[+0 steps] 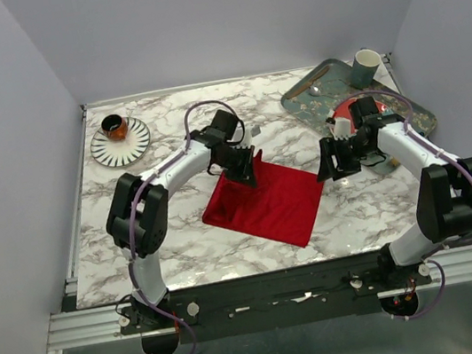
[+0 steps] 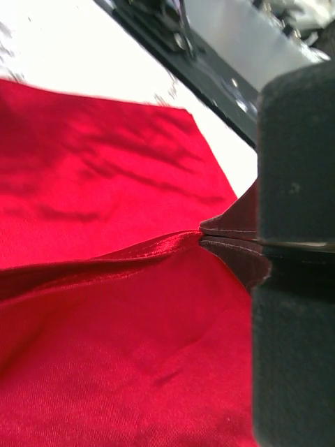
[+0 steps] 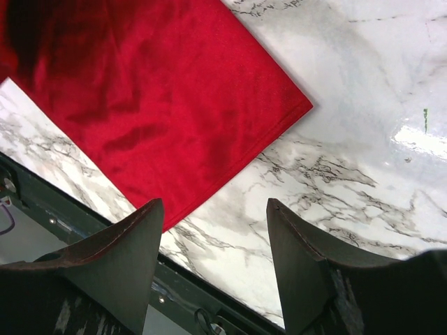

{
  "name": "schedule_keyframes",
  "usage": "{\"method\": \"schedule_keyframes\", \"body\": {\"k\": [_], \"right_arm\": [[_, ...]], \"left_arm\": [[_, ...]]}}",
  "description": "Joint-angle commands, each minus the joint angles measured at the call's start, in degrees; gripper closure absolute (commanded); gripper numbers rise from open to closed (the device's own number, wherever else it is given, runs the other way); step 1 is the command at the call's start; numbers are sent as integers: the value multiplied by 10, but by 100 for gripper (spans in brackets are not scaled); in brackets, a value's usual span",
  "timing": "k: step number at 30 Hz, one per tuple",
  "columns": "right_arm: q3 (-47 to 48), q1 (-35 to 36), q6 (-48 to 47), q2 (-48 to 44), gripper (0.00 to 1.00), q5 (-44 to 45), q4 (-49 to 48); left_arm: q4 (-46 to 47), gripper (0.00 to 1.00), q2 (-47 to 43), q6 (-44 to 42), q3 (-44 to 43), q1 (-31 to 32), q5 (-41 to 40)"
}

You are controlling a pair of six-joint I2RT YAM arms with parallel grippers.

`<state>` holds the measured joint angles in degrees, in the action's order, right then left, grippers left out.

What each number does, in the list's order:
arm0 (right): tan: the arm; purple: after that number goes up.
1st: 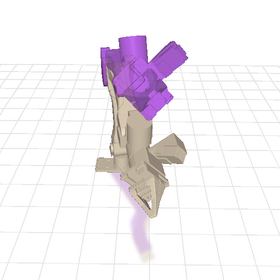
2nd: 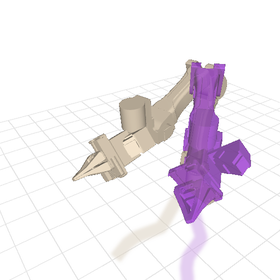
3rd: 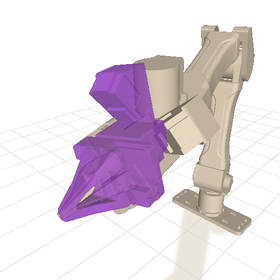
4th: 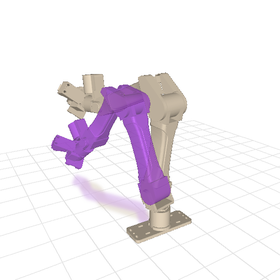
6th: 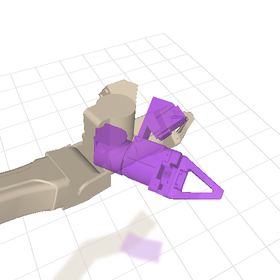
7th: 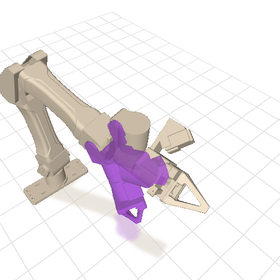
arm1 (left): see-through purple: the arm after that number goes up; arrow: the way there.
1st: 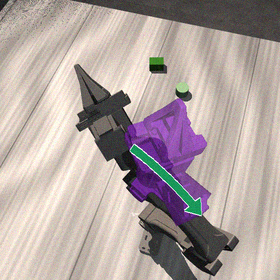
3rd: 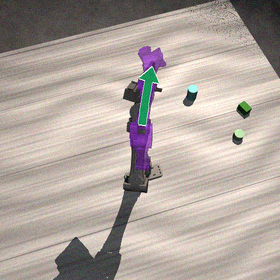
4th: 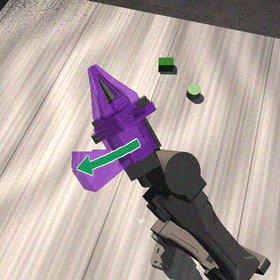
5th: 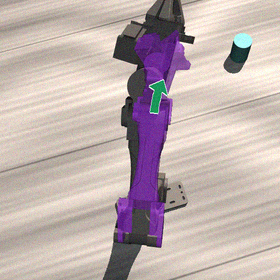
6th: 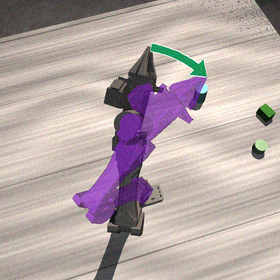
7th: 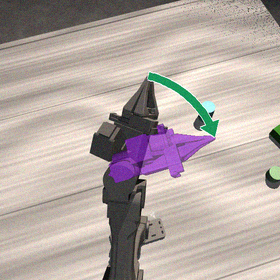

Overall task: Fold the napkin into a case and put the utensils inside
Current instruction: Fold the rectangle-folded napkin at the center of the board.

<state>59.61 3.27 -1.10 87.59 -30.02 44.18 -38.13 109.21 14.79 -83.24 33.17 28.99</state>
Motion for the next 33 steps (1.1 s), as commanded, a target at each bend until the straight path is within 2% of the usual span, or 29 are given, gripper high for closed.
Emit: {"method": "schedule_keyframes", "body": {"k": [1, 10, 19, 22, 23, 25, 27, 29, 33], "right_arm": [[2, -7, -5, 4, 31, 16, 17], [1, -12, -1, 28, 32, 16, 16], [-6, -12, 5, 50, 41, 15, 12], [-9, -12, 8, 57, 52, 16, 11], [-10, -12, 8, 62, 59, 15, 10], [-13, -12, 9, 67, 65, 15, 8], [-14, -12, 8, 77, 77, 16, 7], [-17, -12, 9, 85, 82, 15, 6], [-21, -12, 8, 101, 83, 9, 1]], "left_arm": [[89, 100, 9, 85, 21, 33, 34], [168, 100, 14, 168, 57, 72, 12], [195, 100, 54, 207, 34, 108, 8], [205, 100, 65, 219, 31, 117, 10], [207, 100, 66, 227, 30, 119, 12], [215, 100, 72, 233, 29, 128, 15], [218, 100, 75, 242, 26, 132, 17], [222, 100, 81, 252, 21, 137, 20], [225, 100, 90, 263, 10, 140, 22]]}}
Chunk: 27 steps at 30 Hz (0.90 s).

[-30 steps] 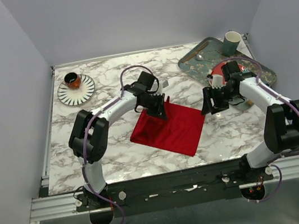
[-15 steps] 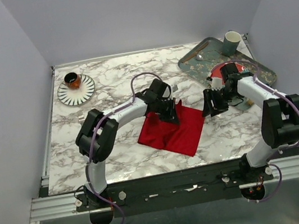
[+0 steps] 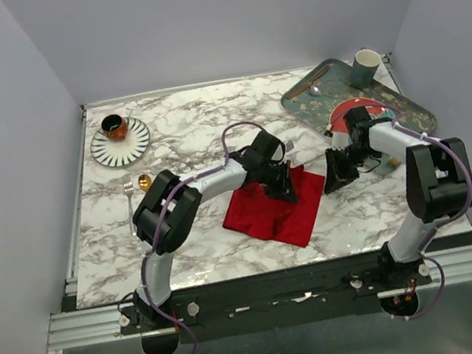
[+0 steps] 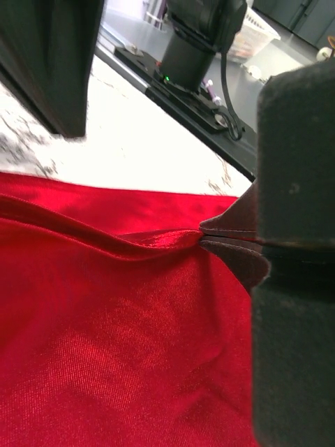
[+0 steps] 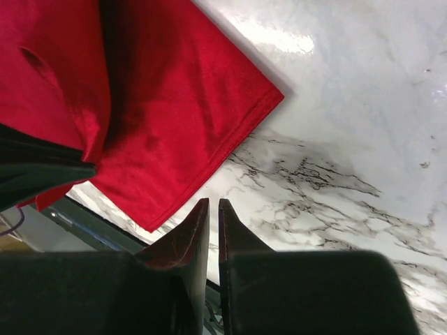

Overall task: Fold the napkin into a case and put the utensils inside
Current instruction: Fold the rectangle-folded napkin at the center of the board.

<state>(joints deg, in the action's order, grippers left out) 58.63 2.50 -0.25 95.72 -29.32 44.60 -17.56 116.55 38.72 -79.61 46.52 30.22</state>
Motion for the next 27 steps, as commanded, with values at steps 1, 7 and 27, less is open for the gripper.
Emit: {"method": "schedule_keyframes", "body": {"k": [1, 7, 27], "right_arm": [[-12, -5, 0, 27, 82, 1, -6], [-15, -5, 20, 53, 83, -11, -18], [-12, -4, 29, 92, 83, -26, -25]], "left_arm": [[20, 100, 19, 25, -27, 8, 11], [24, 100, 27, 34, -34, 16, 10], [43, 100, 39, 54, -41, 32, 23]]}}
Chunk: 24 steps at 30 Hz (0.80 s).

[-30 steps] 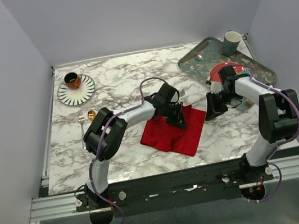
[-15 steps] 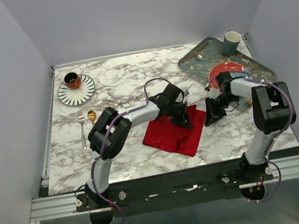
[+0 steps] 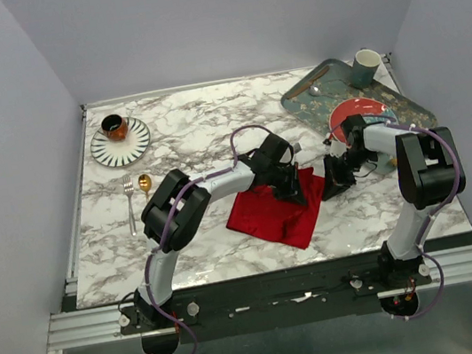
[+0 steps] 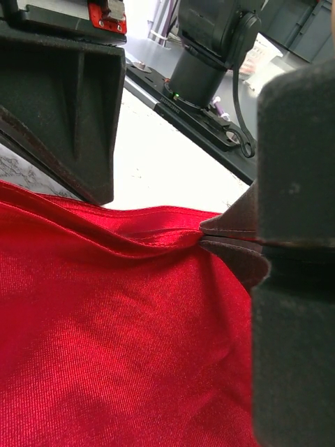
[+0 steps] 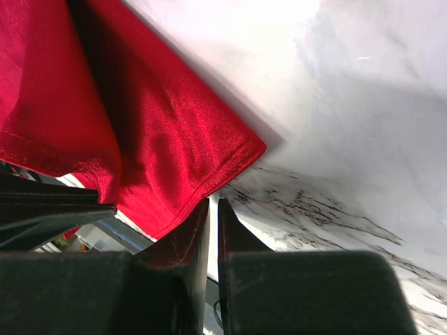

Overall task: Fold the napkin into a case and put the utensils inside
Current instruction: Fold the rectangle-folded napkin at the center of the board.

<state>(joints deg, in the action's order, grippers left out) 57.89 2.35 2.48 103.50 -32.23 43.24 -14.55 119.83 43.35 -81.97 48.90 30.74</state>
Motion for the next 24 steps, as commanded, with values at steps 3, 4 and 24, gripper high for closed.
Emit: {"method": "schedule_keyframes", "body": {"k": [3, 4, 24], "right_arm": [[-6, -2, 2, 13, 83, 4, -11], [-6, -2, 3, 13, 83, 4, -11], [16, -4, -17, -26, 78, 12, 28]], "left_arm": [[13, 100, 8, 9, -20, 10, 20], [13, 100, 8, 9, -20, 11, 20], [12, 49, -13, -14, -13, 6, 34]]}}
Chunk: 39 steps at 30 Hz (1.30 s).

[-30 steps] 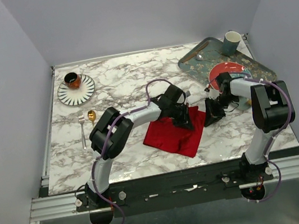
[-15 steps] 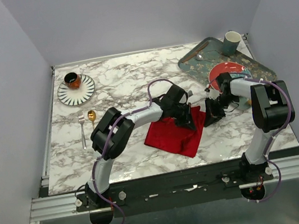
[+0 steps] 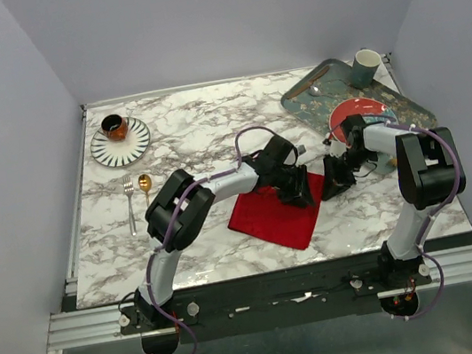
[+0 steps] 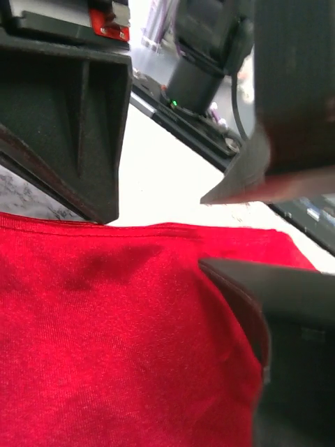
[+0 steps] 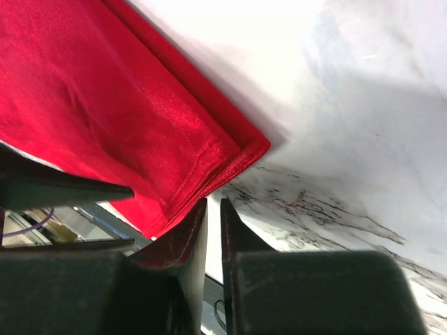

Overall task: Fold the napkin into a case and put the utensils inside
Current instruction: Fold the rectangle-folded napkin at the center of the board, then rotate the square-folded napkin at the center of the board.

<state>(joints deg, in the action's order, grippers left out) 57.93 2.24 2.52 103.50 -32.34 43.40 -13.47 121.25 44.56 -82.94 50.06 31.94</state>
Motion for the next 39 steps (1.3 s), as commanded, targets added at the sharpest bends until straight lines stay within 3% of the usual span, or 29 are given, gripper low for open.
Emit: {"method": "schedule_keyframes", "body": {"k": [1, 8, 10, 12, 13, 14, 16, 17, 20, 27, 31, 37, 39], "right_arm": [[23, -8, -21, -33, 78, 15, 45], [81, -20, -134, -73, 76, 22, 149], [101, -20, -160, -83, 74, 18, 158], [138, -20, -168, -81, 68, 10, 156], [154, -20, -172, -67, 63, 4, 154], [174, -20, -176, -56, 53, 0, 154], [221, -20, -179, -29, 43, -8, 153], [234, -20, -181, 1, 34, -9, 154], [275, -19, -190, 41, 27, -24, 157], [286, -15, -205, 110, 27, -14, 151], [264, -10, -212, 125, 29, 3, 138], [228, -3, -207, 137, 47, 13, 125], [220, -2, -206, 137, 52, 13, 123]], "left_arm": [[-7, 46, -50, -34, 1, -8, 24], [-94, 45, -155, -170, 44, -97, 23], [-162, 45, -171, -285, 38, -119, 40], [-211, 45, -185, -383, 41, -138, 51], [-252, 44, -206, -475, 46, -139, 44], [-267, 43, -219, -515, 65, -140, 33], [-291, 37, -264, -611, 91, -140, 8], [-294, 36, -279, -636, 119, -140, -20], [-285, 27, -341, -734, 170, -138, -72], [-204, 24, -418, -833, 299, -84, -175], [-217, 34, -414, -857, 320, -63, -164], [-217, 56, -371, -849, 330, -30, -167], [-212, 58, -354, -835, 315, -30, -180]]}}
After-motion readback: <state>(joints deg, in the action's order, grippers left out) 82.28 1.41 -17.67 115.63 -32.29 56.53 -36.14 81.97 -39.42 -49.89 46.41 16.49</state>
